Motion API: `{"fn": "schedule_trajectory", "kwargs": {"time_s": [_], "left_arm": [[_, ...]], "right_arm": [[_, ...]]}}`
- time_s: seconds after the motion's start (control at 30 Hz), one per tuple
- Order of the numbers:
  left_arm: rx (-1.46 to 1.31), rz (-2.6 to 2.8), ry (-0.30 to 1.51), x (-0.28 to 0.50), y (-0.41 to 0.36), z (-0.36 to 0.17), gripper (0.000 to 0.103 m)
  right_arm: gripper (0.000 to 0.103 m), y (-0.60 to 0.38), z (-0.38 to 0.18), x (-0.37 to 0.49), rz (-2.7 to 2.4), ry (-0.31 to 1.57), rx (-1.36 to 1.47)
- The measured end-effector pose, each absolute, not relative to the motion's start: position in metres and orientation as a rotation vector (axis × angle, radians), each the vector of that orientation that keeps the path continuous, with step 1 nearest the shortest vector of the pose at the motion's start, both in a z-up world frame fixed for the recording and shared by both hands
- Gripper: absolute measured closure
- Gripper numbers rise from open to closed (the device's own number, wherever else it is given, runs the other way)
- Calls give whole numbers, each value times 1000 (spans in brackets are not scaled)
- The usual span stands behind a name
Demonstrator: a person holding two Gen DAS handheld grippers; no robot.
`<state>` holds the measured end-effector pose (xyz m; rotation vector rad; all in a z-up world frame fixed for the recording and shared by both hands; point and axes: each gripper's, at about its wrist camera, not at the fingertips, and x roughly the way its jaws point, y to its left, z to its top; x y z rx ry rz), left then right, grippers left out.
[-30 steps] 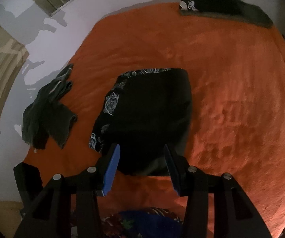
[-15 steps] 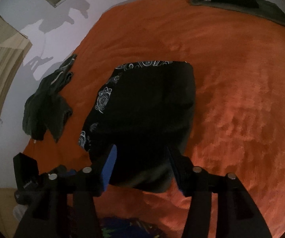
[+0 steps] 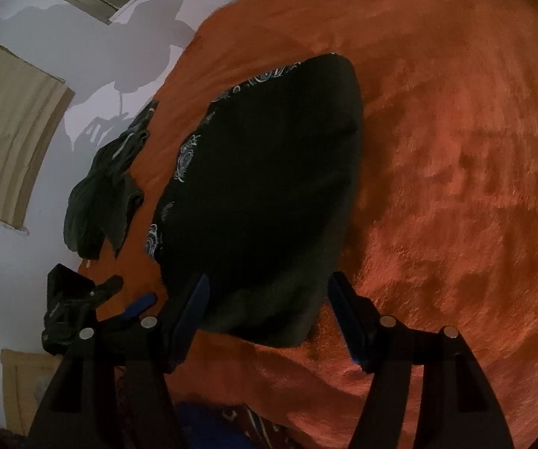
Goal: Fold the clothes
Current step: 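Lower both grippers onto the bundle edges to straighten it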
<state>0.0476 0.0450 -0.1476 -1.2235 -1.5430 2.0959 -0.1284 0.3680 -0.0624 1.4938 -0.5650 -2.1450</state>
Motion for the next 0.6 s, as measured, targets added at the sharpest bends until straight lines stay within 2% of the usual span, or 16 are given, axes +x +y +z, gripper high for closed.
{"fn": "schedule_trajectory", "kwargs": {"time_s": [0.2,0.6], "left_arm": [[-1211,2086,-1591,46,35,-155,40],[-1208,2053,-1594,39,33,-164,40]], "right_arm": [[38,377,-61,-138,-2138,-531,1519],[37,395,-94,-164,-2091,-678,1532]]}}
